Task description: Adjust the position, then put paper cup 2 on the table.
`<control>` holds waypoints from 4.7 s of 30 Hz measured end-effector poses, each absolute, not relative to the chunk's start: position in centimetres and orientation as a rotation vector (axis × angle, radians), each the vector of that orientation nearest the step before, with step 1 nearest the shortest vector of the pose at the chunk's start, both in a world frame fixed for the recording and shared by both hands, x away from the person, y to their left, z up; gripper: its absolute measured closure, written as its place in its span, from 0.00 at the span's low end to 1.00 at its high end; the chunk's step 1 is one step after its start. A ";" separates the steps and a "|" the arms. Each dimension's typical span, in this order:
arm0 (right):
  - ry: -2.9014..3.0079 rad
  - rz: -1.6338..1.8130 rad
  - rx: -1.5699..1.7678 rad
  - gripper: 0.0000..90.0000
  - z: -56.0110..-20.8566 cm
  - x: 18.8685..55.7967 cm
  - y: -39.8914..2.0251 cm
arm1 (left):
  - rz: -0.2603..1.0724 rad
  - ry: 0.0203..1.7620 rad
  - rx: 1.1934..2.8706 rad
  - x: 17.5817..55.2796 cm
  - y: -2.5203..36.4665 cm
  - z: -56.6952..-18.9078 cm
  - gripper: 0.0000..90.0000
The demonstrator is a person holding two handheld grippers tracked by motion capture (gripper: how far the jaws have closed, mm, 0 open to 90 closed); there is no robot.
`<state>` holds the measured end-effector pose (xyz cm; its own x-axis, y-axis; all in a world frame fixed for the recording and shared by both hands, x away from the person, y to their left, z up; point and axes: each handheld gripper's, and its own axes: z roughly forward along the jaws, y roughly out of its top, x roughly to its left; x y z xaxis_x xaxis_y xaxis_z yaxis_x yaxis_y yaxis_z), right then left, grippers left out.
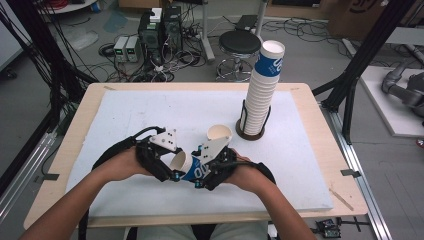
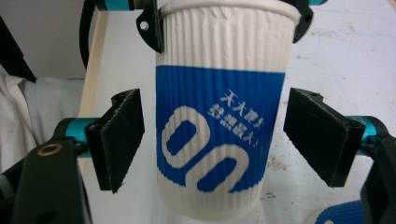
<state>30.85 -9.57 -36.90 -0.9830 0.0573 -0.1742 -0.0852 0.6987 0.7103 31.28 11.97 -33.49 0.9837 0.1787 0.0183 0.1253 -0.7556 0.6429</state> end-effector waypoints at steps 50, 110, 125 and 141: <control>2.513 1.591 0.341 0.32 -39.1 31.8 -13.5 | 0.382 0.626 1.551 30.3 22.9 -36.5 0.19; 2.262 1.811 0.418 0.32 -40.3 32.9 -9.5 | 0.553 0.822 1.525 28.9 28.0 -42.0 0.19; 2.227 1.786 0.577 0.32 -42.1 35.0 -6.6 | 0.558 0.823 1.544 28.9 28.1 -42.1 0.19; 2.307 1.686 0.656 0.32 -44.9 36.0 -4.3 | 0.554 0.821 1.543 28.9 28.0 -42.1 0.19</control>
<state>36.04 -4.27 -44.93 -0.8790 0.4682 0.0903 0.2282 0.2468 0.9418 28.88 27.98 -42.06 0.6325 0.7664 -0.1118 0.1828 -0.0075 0.9831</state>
